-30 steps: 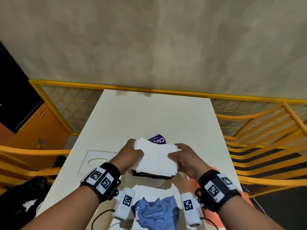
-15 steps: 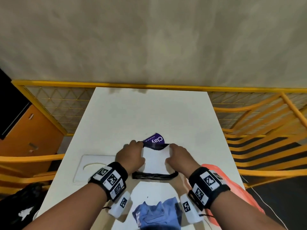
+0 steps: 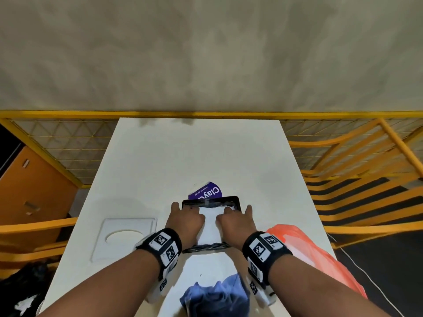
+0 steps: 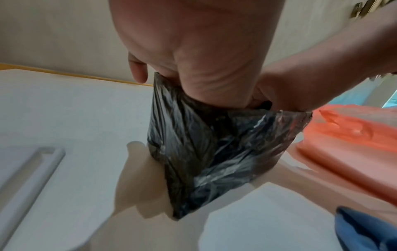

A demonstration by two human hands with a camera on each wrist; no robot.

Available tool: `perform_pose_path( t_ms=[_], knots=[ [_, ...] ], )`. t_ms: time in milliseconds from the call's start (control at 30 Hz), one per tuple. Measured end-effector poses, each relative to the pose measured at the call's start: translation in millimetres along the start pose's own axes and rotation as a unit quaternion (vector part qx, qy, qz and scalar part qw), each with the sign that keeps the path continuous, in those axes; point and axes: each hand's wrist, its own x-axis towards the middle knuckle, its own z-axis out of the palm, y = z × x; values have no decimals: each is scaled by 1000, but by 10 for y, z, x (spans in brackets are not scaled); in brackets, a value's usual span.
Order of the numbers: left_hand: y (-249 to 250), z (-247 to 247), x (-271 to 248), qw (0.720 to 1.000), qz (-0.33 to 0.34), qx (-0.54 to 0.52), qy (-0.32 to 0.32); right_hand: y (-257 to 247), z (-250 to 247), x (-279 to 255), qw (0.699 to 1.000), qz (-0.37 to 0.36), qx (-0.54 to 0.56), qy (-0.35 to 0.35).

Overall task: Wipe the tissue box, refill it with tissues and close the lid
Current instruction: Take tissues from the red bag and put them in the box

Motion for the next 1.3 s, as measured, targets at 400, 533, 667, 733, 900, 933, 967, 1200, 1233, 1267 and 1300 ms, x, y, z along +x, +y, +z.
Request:
perform_pose_path(
  t_ms=[400,533,667,733,900,933,967,1200,1233,1267,1300],
  knots=[
    [534,-508,-64,957,149,-221,115,1020,328,-1130,899,148,371,181],
    [1306,-704,51,910,294,-284,71,1322,584,-1389,939,195,260,107],
    [1938,-720,287,916,311,-253,-1,1461,875,-1309,934,207,274,102],
    [2107,-625,418,933,277,-226,-37,1520,1020,-1266,921,226,301,99],
    [2166,-401,632,959,193,-204,-24,1589,1105,-1271,902,235,350,96],
    [2187,-399,647,960,185,-211,-15,1596,1106,-1282,903,226,349,108],
    [2207,-406,655,960,176,-217,-9,1593,1103,-1290,905,218,345,122],
    [2211,-418,790,957,140,-251,-35,1602,1205,-1304,902,180,373,122],
    [2195,-424,777,957,143,-251,-29,1592,1204,-1316,899,175,383,120],
    [2178,-423,756,957,140,-252,-23,1577,1205,-1319,894,170,396,121],
    [2167,-413,742,956,139,-258,-11,1567,1205,-1317,889,170,407,125]
  ],
)
